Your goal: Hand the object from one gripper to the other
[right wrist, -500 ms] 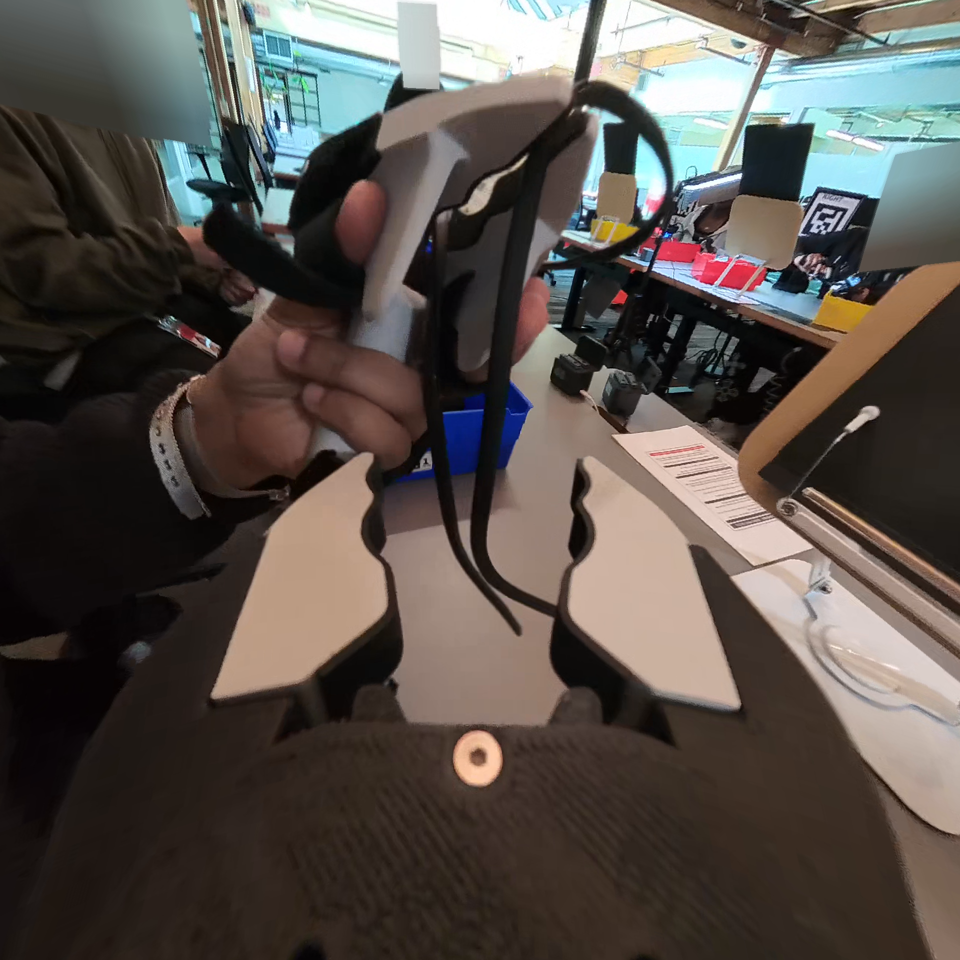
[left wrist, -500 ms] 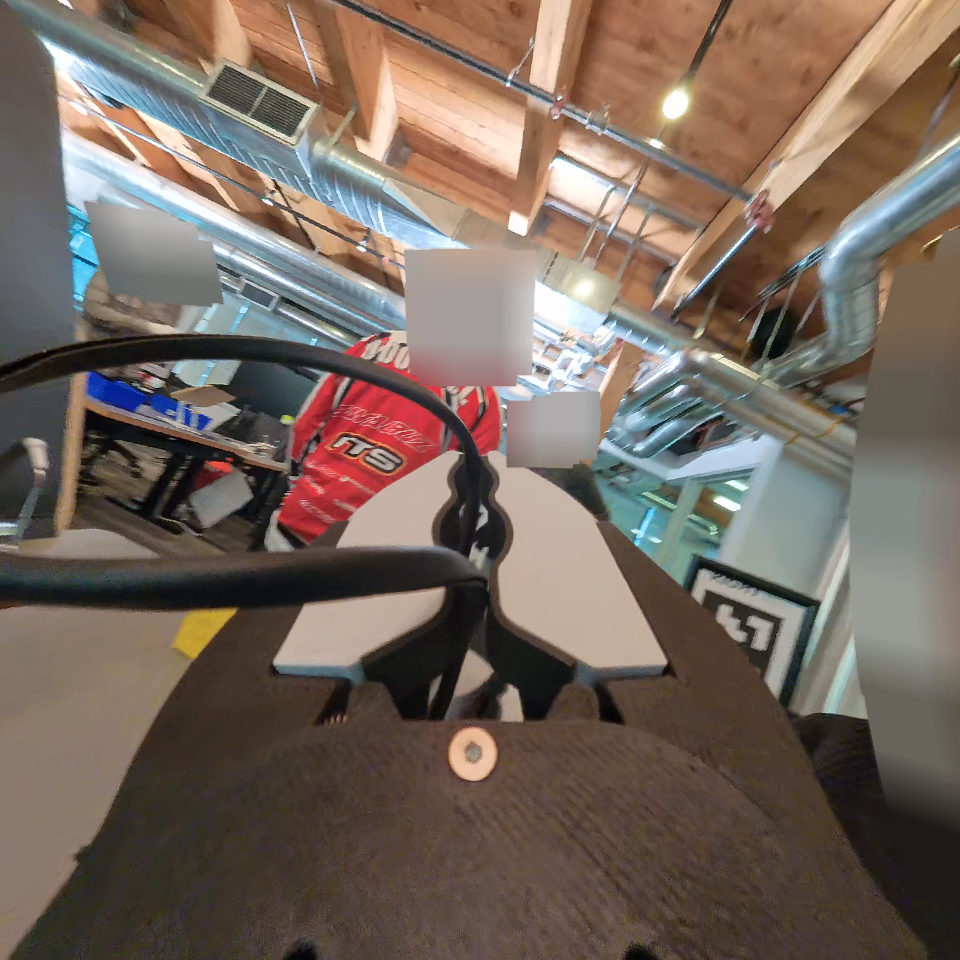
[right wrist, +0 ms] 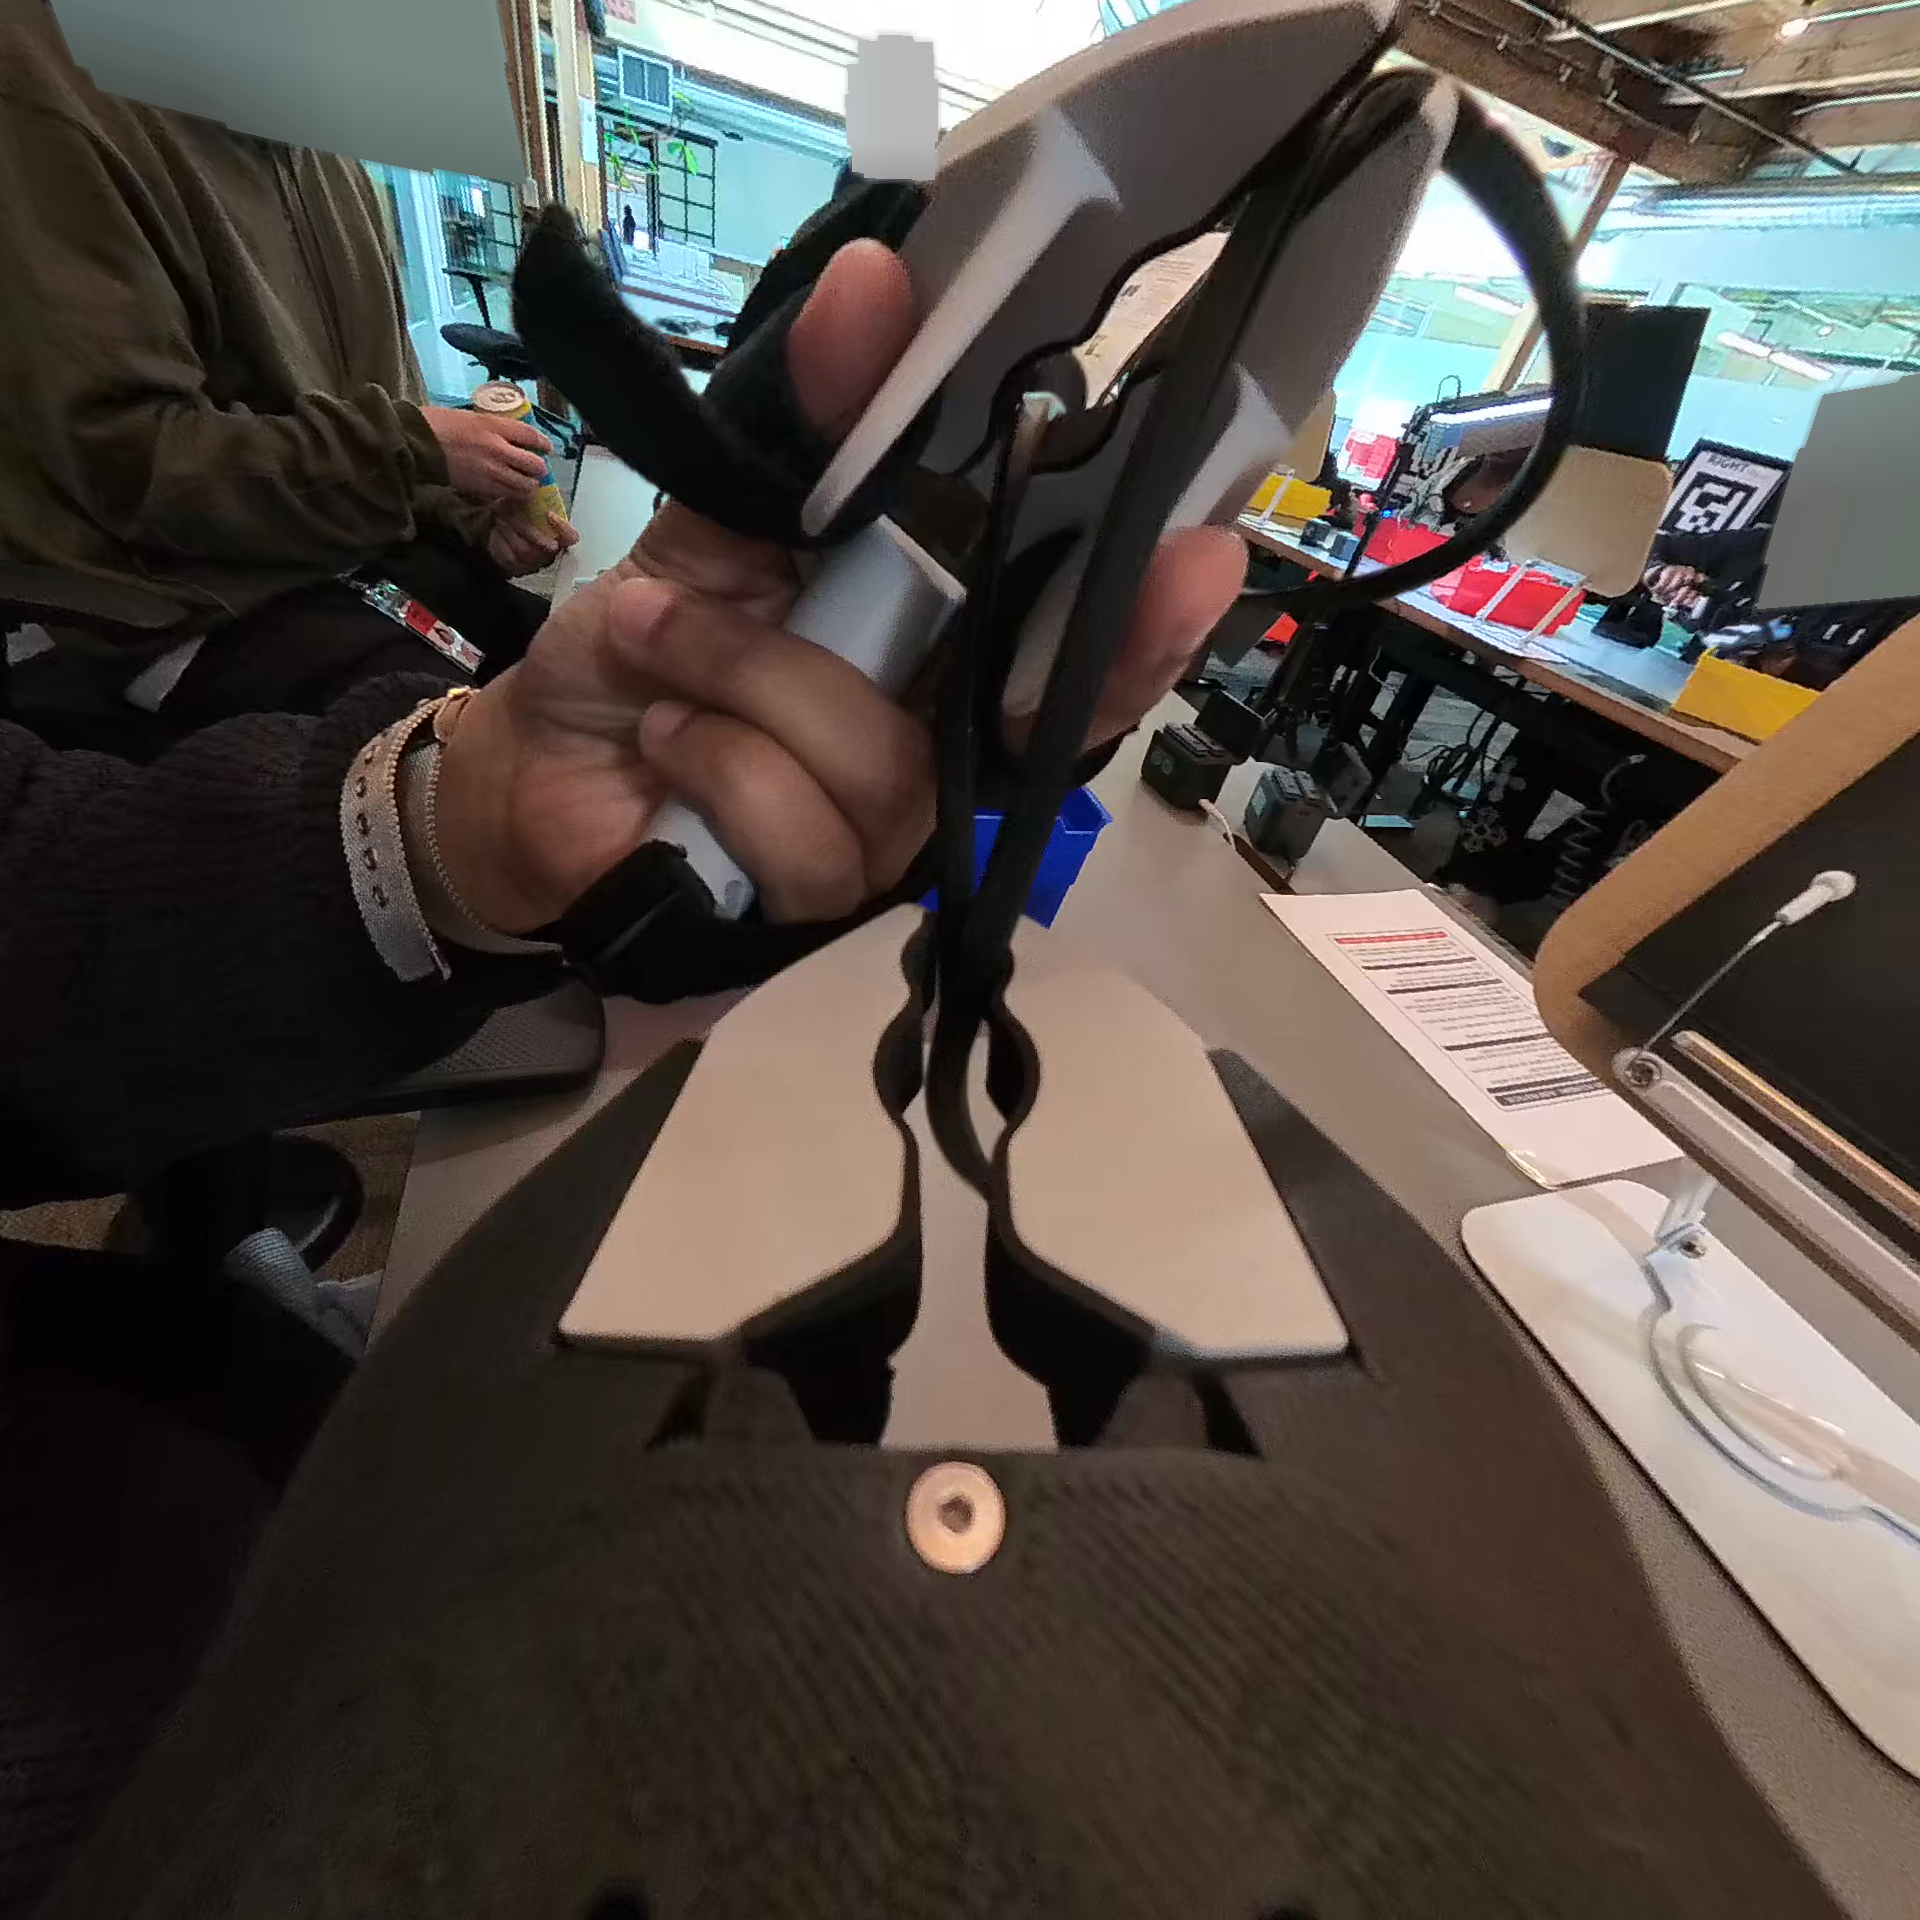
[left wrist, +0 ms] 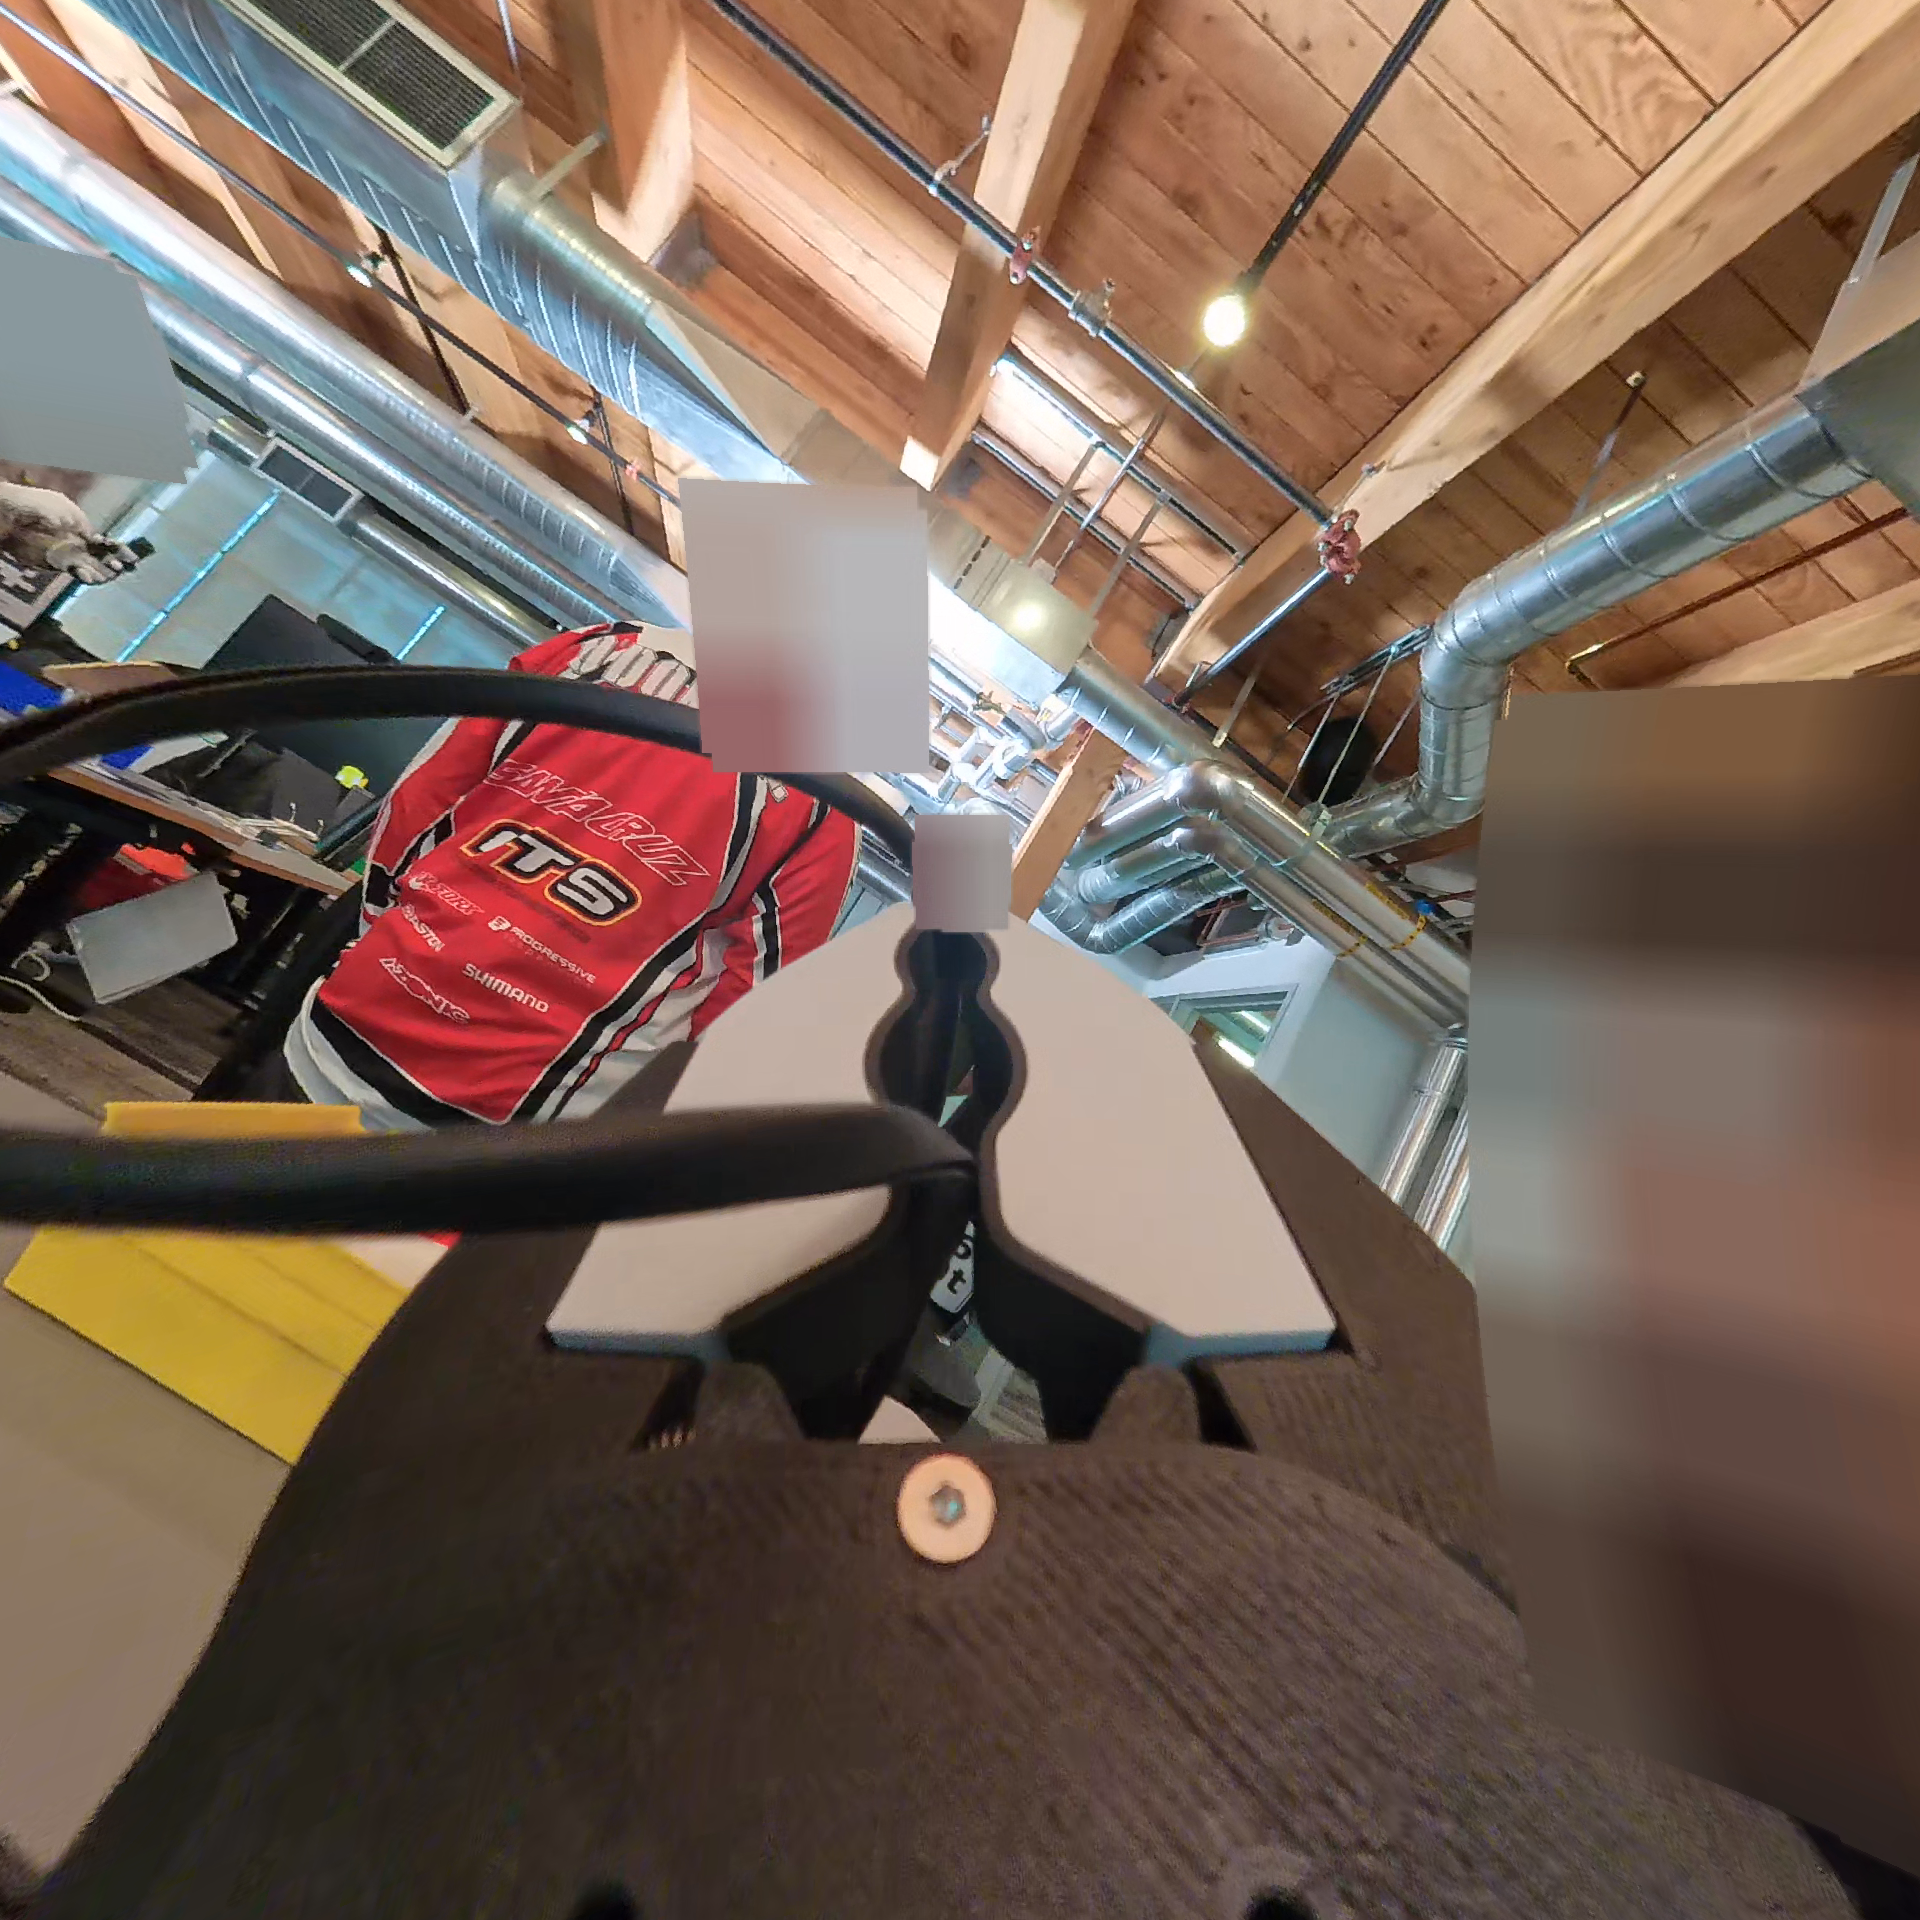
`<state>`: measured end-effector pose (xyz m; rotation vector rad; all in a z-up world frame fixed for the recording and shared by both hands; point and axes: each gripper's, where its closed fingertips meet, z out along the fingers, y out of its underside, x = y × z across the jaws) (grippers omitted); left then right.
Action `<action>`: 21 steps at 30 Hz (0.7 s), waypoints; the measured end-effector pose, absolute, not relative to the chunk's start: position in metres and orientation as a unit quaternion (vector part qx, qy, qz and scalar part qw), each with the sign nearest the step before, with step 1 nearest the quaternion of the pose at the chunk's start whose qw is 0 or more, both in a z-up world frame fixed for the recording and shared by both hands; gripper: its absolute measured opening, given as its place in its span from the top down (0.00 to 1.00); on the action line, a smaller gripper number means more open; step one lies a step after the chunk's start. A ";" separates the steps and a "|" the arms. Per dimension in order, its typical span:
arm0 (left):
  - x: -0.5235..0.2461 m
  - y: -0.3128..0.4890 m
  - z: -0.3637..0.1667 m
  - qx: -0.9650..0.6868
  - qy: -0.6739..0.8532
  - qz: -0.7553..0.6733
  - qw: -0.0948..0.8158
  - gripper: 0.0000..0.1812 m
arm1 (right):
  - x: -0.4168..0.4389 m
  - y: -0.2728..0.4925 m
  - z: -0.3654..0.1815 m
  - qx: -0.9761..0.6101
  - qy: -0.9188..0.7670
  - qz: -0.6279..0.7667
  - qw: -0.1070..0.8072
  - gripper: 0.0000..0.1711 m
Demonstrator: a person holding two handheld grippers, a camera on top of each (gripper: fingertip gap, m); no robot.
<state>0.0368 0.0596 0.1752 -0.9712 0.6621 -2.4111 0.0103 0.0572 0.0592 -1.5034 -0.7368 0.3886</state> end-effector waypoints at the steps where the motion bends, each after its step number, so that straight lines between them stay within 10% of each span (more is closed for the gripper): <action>1: 0.037 0.061 0.175 -0.353 0.237 -0.876 0.228 0.97 | 0.011 0.057 0.059 -0.661 -0.325 0.171 0.654 0.96; 14: 0.043 0.089 0.160 -0.393 0.185 -0.866 0.247 0.96 | 0.030 0.061 0.070 -0.670 -0.289 0.178 0.660 0.96; 21: 0.064 0.089 0.137 -0.458 0.210 -0.839 0.206 0.78 | 0.059 0.060 0.089 -0.679 -0.246 0.186 0.667 0.96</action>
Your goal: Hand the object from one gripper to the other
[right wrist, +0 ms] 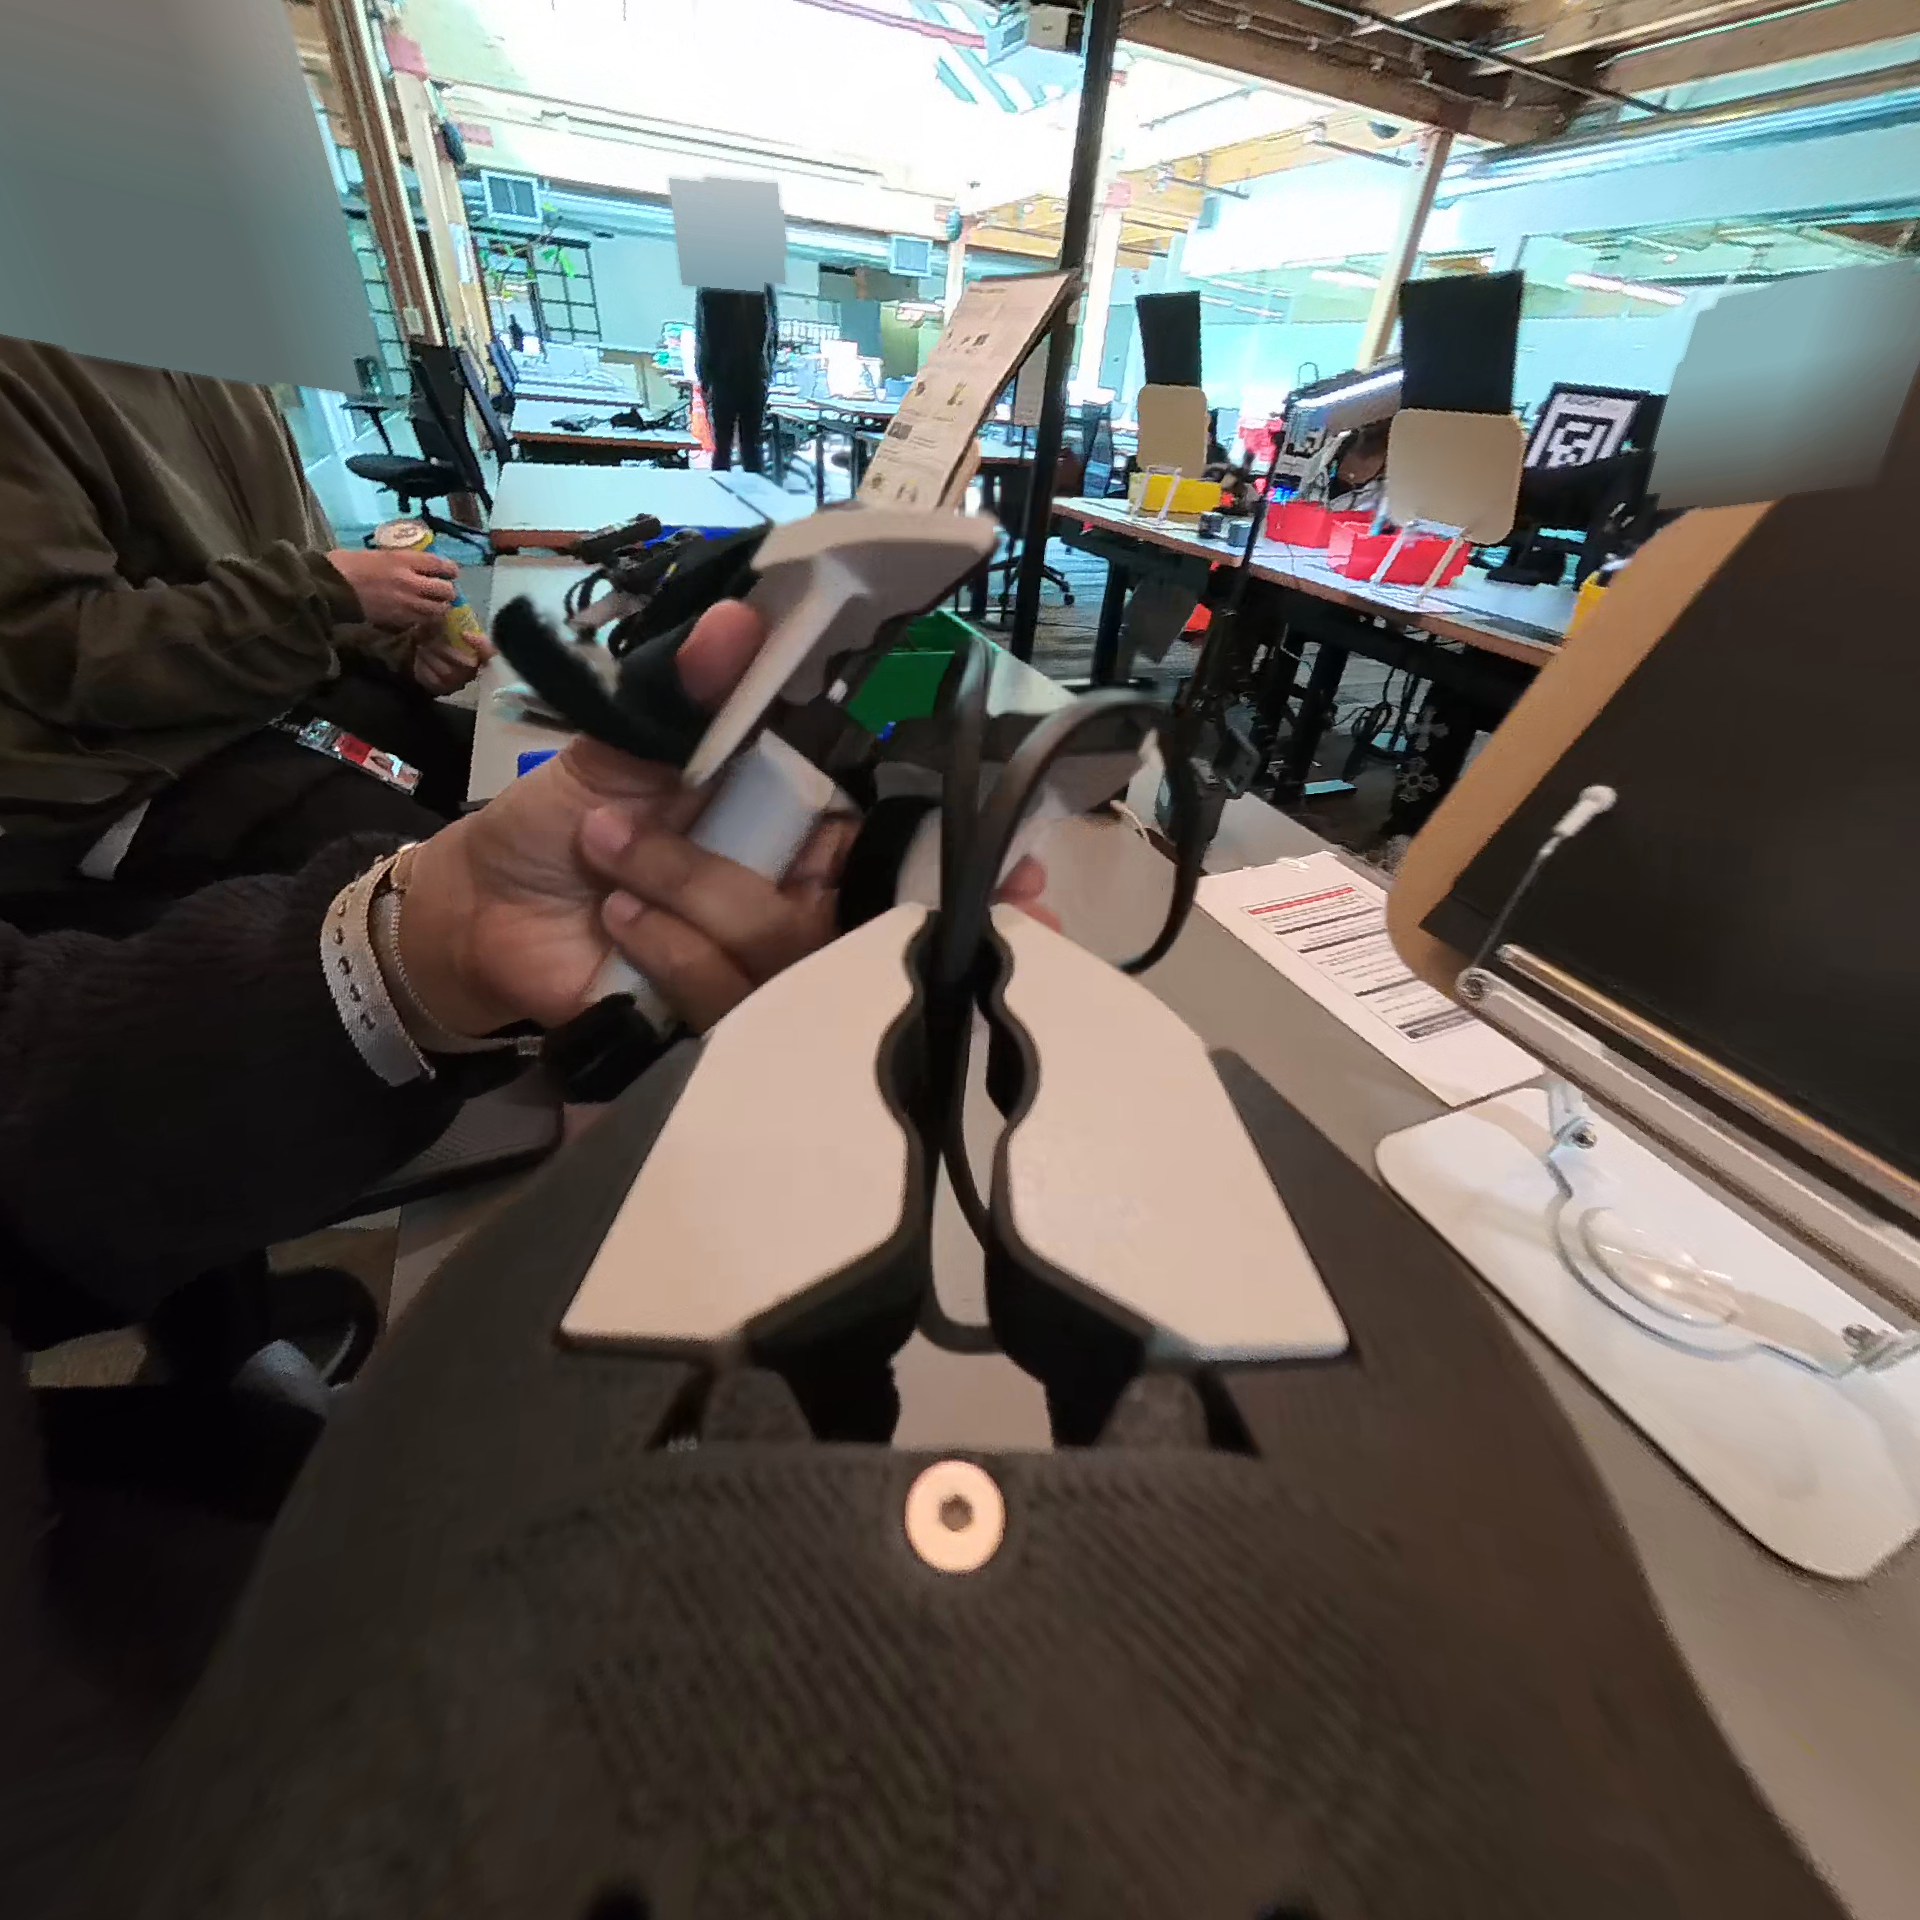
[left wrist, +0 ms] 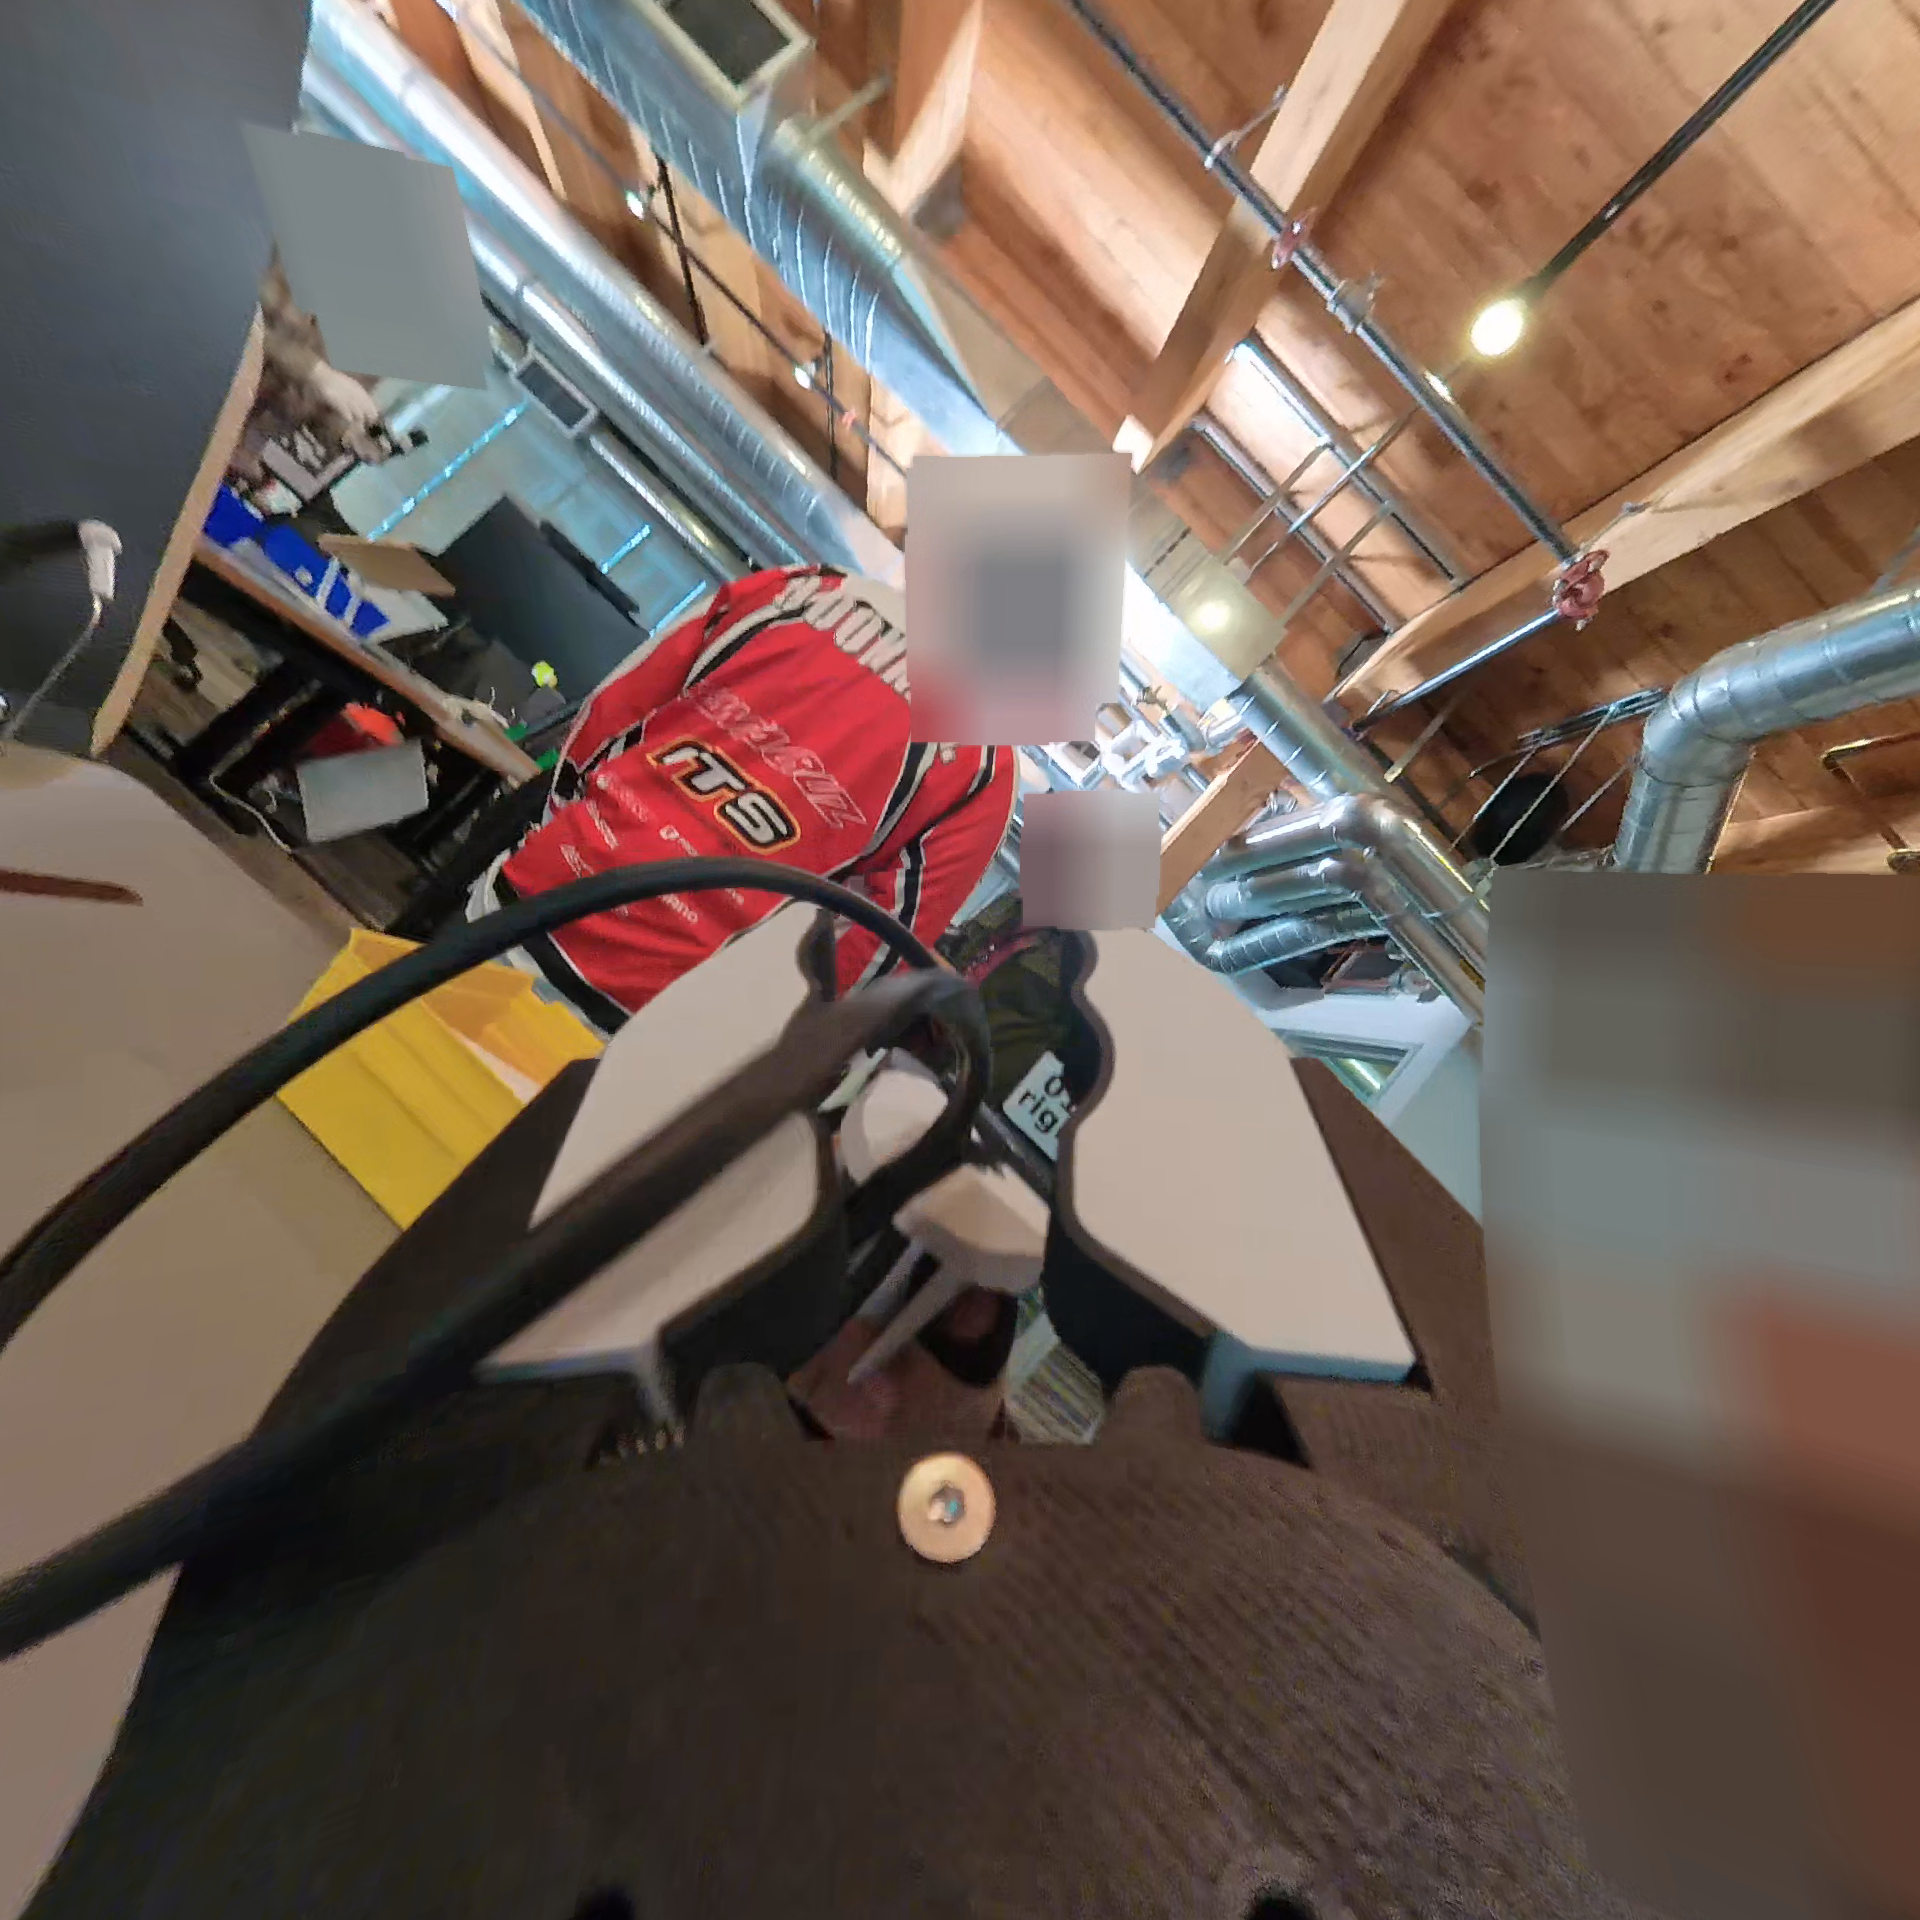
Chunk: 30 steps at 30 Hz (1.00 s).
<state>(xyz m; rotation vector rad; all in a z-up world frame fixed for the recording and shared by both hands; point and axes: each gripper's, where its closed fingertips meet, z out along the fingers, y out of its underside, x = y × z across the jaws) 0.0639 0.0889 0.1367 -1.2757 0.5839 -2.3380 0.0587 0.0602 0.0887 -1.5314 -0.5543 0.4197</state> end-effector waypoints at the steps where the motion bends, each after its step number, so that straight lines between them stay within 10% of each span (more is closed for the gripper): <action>1: 0.066 0.087 0.135 -0.461 0.213 -0.837 0.201 0.76 | 0.065 0.060 0.092 -0.679 -0.238 0.184 0.669 0.96; 17: 0.084 0.037 0.107 -0.489 0.389 -0.762 0.169 0.77 | 0.143 0.041 0.139 -0.665 -0.203 0.109 0.710 0.96; 30: 0.073 0.037 0.124 -0.425 0.512 -0.595 0.451 0.68 | 0.117 0.028 0.067 -0.777 -0.354 0.090 0.512 0.97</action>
